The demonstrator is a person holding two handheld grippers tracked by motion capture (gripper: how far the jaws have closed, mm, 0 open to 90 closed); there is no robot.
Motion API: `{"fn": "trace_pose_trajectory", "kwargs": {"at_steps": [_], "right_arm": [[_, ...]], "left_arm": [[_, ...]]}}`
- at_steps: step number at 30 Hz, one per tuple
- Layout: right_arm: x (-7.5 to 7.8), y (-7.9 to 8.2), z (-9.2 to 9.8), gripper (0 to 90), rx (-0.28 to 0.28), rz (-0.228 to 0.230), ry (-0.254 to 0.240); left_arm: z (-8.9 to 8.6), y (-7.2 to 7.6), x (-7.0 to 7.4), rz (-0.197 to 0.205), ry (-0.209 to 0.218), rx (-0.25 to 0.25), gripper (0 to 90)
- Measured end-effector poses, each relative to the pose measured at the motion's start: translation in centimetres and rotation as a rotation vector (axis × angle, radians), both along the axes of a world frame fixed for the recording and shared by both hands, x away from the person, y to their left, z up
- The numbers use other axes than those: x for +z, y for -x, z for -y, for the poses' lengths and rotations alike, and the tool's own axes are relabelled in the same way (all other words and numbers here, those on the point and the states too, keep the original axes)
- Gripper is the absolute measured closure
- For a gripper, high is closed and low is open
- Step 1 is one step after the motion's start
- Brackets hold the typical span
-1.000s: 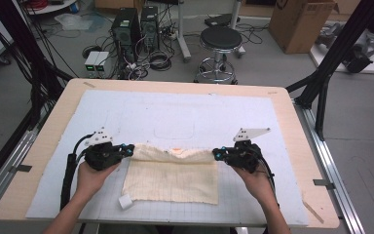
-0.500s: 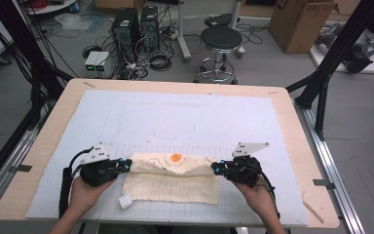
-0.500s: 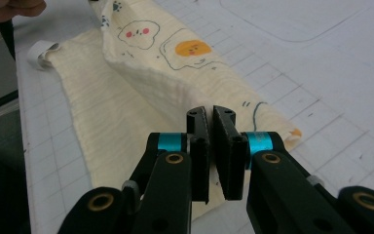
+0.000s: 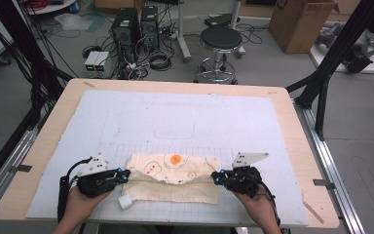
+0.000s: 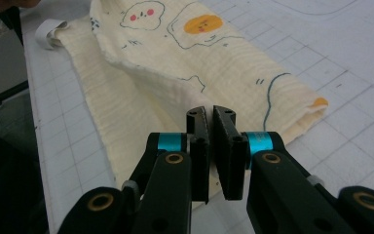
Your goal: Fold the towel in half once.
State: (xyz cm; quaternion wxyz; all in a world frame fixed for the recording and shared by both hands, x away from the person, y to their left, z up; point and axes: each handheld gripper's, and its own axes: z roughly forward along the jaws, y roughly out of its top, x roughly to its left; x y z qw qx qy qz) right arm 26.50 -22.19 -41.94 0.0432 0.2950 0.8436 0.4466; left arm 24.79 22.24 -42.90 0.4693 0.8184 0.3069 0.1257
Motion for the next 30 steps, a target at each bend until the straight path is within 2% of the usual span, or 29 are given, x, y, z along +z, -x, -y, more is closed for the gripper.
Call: {"fn": "trace_pose_trajectory", "kwargs": {"at_steps": [10,11,13,16,17,19,21,23,24,28,30], "right_arm": [[-0.2,0.8,-0.2,84.3,0.023,-0.002,0.012],[-0.3,0.8,-0.1,82.1,0.031,0.002,0.007],[-0.2,1.0,0.0,77.2,0.038,-0.023,-0.011],[0.1,1.4,0.3,71.2,0.049,-0.034,-0.048],[0.3,1.4,0.4,69.7,0.055,-0.016,-0.057],[0.5,1.6,0.5,68.6,0.062,-0.018,-0.069],[0.4,1.6,0.3,68.3,0.071,-0.021,-0.061],[0.0,1.4,-0.2,68.0,0.079,-0.026,-0.040],[-0.2,1.4,-0.5,67.6,0.091,-0.031,-0.032],[-1.3,1.4,-1.6,66.2,0.134,-0.039,0.055],[-1.8,1.5,-1.8,64.7,0.138,-0.041,0.074]], "left_arm": [[-0.4,1.0,-0.1,-0.004,-0.004,-0.028,85.7],[-0.4,1.1,-0.1,-0.006,0.005,-0.033,84.5],[-0.6,1.4,0.1,-0.017,0.036,-0.052,76.0],[-1.0,1.8,0.5,-0.007,0.063,-0.066,67.7],[-1.1,1.8,0.6,-0.005,0.075,-0.066,64.3],[-1.2,1.6,0.8,-0.016,0.097,-0.071,63.9],[-1.0,1.2,0.7,-0.032,0.095,-0.074,63.9],[-0.5,0.8,0.5,-0.044,0.080,-0.087,66.5],[-0.1,0.7,0.3,-0.053,0.062,-0.084,67.8],[0.5,0.6,-0.3,-0.079,-0.018,-0.103,70.2],[0.5,0.6,-0.6,-0.086,-0.040,-0.108,70.3]]}}
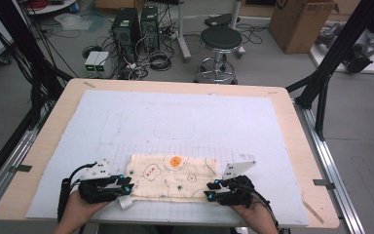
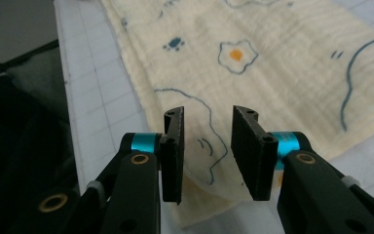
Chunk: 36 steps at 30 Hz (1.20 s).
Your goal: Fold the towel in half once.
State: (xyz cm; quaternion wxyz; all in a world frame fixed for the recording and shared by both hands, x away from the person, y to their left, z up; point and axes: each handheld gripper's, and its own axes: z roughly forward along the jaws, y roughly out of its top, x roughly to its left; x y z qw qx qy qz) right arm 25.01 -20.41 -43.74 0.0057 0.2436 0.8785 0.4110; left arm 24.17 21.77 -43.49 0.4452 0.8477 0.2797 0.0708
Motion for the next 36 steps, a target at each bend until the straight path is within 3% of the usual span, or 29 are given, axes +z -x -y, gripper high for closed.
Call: {"fn": "trace_pose_trajectory", "kwargs": {"at_steps": [5,8,10,17,27,36], "right_arm": [[-0.2,0.4,0.0,62.6,0.018,0.024,0.020],[-0.2,0.7,0.0,64.0,0.012,0.031,0.040],[-0.3,0.7,-0.1,67.9,0.018,0.047,0.051],[-0.1,0.6,-0.1,83.0,0.014,0.029,0.053],[0.7,0.6,0.3,84.2,-0.001,0.048,-0.007],[1.5,1.0,0.4,84.2,0.002,0.066,-0.038]], "left_arm": [[0.1,0.0,-0.7,-0.024,-0.047,-0.004,69.1],[0.1,0.0,-0.7,-0.020,-0.045,-0.005,69.7],[0.1,0.0,-0.7,-0.011,-0.057,-0.003,71.3],[0.1,0.0,-0.8,0.015,-0.071,0.015,81.6],[0.1,0.0,-0.6,0.033,-0.084,0.016,88.1],[-0.1,0.0,-0.3,0.047,-0.055,0.030,88.3]]}}
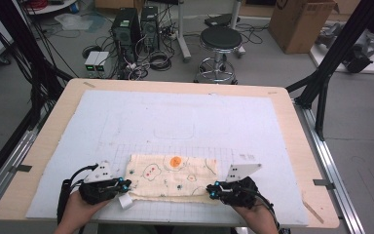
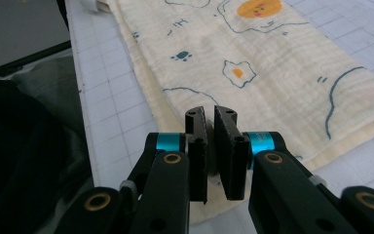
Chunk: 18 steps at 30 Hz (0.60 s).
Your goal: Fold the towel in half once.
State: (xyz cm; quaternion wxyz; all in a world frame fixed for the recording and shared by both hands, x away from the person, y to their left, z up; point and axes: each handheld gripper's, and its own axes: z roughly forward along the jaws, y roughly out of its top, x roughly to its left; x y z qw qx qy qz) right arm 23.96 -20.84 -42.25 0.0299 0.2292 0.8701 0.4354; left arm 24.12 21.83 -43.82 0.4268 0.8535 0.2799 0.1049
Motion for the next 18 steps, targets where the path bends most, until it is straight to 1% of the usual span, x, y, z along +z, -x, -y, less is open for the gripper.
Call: {"fn": "trace_pose_trajectory", "kwargs": {"at_steps": [3,4,5,6,7,9,11,14,18], "right_arm": [[0.29,0.19,0.13,84.2,0.004,0.012,-0.008],[0.41,0.33,0.16,84.2,-0.003,0.008,-0.009],[0.43,0.33,0.20,84.2,0.005,0.013,-0.012],[0.47,0.41,0.23,84.2,0.002,0.013,-0.008],[0.49,0.53,0.25,84.2,0.003,0.005,-0.012],[0.48,0.63,0.28,84.2,0.008,0.012,-0.006],[0.47,0.74,0.39,84.2,0.012,0.008,0.001],[0.11,0.83,0.40,84.2,0.021,-0.020,0.017],[-0.47,0.95,0.04,84.2,0.045,-0.041,0.049]], "left_arm": [[-0.19,0.08,0.26,0.008,0.017,0.007,88.4],[-0.26,0.09,0.32,0.009,0.030,0.009,88.4],[-0.34,0.09,0.39,0.010,0.033,0.007,88.4],[-0.37,0.15,0.43,0.009,0.040,0.011,88.4],[-0.41,0.20,0.46,0.010,0.041,0.010,88.4],[-0.45,0.30,0.51,0.014,0.046,0.009,88.4],[-0.45,0.38,0.50,0.012,0.047,0.001,88.4],[-0.41,0.43,0.35,0.002,0.034,-0.010,88.4],[-0.51,0.46,0.34,0.002,0.034,-0.005,88.4]]}}
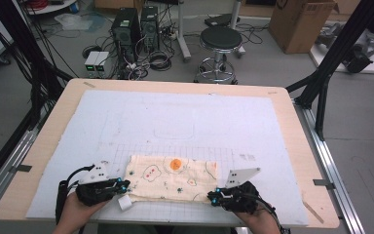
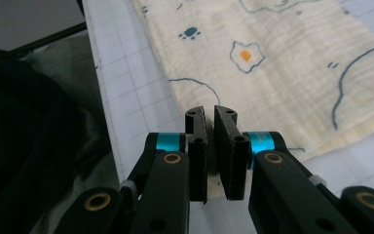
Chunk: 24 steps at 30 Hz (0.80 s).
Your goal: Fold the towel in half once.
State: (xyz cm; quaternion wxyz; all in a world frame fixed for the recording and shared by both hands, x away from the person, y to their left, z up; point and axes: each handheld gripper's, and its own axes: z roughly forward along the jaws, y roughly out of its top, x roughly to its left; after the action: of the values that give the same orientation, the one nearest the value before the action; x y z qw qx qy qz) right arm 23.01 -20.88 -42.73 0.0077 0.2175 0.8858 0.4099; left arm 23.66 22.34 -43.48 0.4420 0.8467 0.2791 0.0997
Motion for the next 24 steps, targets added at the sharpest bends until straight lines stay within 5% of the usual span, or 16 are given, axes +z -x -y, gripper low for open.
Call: {"fn": "trace_pose_trajectory", "kwargs": {"at_steps": [8,14,18,24], "right_arm": [[-0.6,-0.2,0.1,81.4,0.000,-0.025,0.016],[0.1,-0.1,1.0,67.2,-0.006,-0.046,-0.072],[0.5,-0.6,0.6,65.9,-0.005,-0.038,-0.095],[-0.6,-1.3,-1.3,66.5,0.028,-0.048,-0.032]], "left_arm": [[0.1,0.1,-0.3,-0.027,-0.007,-0.032,88.0],[-0.2,0.5,0.4,-0.036,0.096,-0.087,72.9],[0.5,0.3,0.0,-0.049,0.027,-0.099,68.0],[0.7,0.3,-0.4,-0.075,-0.030,-0.126,70.9]]}}
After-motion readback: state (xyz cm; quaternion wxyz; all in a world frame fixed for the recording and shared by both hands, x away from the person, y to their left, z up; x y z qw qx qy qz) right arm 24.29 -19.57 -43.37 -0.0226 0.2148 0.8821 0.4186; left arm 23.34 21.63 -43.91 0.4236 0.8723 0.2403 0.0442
